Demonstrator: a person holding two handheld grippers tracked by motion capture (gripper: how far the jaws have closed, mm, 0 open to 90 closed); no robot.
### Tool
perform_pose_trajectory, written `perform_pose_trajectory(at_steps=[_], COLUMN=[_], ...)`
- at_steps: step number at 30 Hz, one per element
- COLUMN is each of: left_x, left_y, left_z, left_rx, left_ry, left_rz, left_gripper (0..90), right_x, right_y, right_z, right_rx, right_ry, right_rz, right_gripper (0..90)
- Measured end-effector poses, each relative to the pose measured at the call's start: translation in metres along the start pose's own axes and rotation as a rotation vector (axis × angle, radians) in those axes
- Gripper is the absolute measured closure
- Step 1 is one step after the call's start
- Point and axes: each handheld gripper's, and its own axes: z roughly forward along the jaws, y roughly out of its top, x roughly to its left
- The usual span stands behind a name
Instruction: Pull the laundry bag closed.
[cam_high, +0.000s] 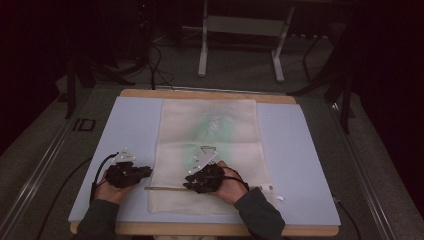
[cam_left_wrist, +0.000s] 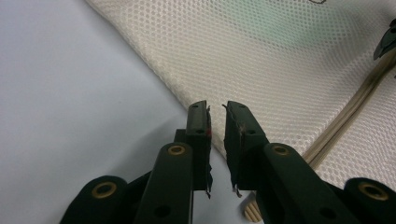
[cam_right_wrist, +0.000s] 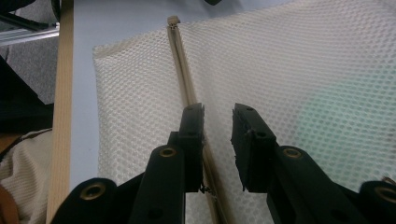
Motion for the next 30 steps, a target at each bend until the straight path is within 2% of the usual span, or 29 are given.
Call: perform_pose_trajectory(at_steps=[14,30], left_x=[-0.001,0.0], left_y=[0.001,0.001], left_z=[0.003,0.002], left_rx=[0.011,0.0], left_ry=[0.0,0.002], left_rz=[0.003,-0.002], left_gripper=[77.4,76.3], right_x=[0.003,0.007], right_y=[0.01,0.022], right_z=[0.011,0.022], right_rx=[0.005,-0.004], right_ry=[0.016,0.028], right_rz=[-0.019,-0.029], right_gripper=[74.1,75.5])
